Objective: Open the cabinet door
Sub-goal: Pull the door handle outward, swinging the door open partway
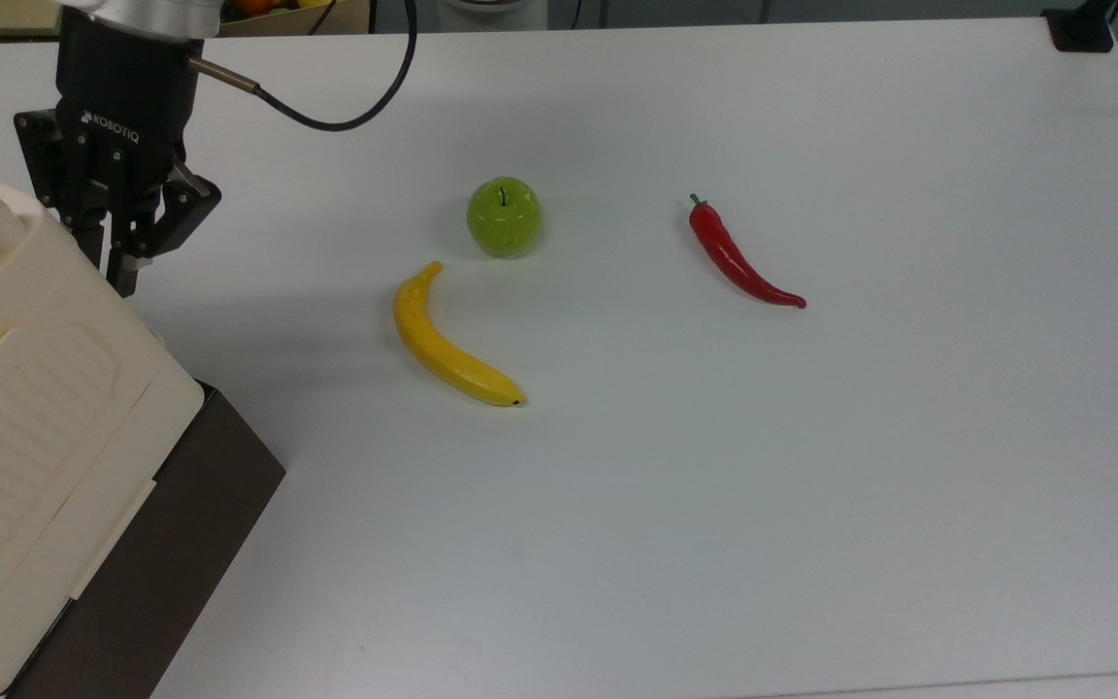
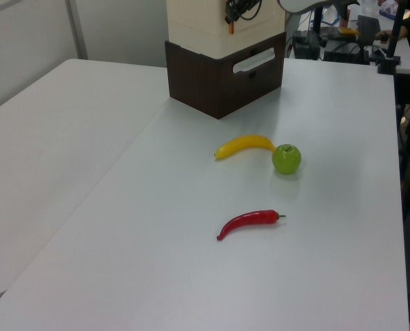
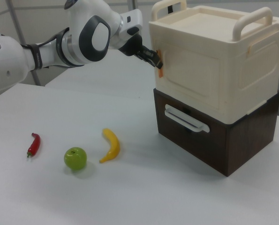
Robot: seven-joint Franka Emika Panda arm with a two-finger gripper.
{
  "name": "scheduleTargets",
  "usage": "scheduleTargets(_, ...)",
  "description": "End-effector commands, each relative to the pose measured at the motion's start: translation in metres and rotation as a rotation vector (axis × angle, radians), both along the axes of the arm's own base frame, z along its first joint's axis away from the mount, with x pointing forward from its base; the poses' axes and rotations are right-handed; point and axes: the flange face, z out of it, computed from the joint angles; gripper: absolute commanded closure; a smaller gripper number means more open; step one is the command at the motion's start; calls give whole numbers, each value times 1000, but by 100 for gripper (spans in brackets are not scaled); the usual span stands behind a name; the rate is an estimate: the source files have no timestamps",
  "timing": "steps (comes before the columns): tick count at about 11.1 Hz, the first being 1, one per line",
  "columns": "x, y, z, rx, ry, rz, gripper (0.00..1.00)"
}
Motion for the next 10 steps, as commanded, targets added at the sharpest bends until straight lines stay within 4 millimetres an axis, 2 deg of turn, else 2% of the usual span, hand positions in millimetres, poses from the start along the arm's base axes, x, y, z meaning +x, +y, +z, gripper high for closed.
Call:
scheduleTargets(1,1,1,1,-22,-21,3,84)
scheduleTargets(3,-1,2,-3,-21,-5,3,85)
scheduleTargets(7,-9,6,3,-14,27,-4,85)
scheduleTargets(8,-11,17,4,-10,34,7,85)
scheduleTargets(10,-16,21,10,-3,48,1,85)
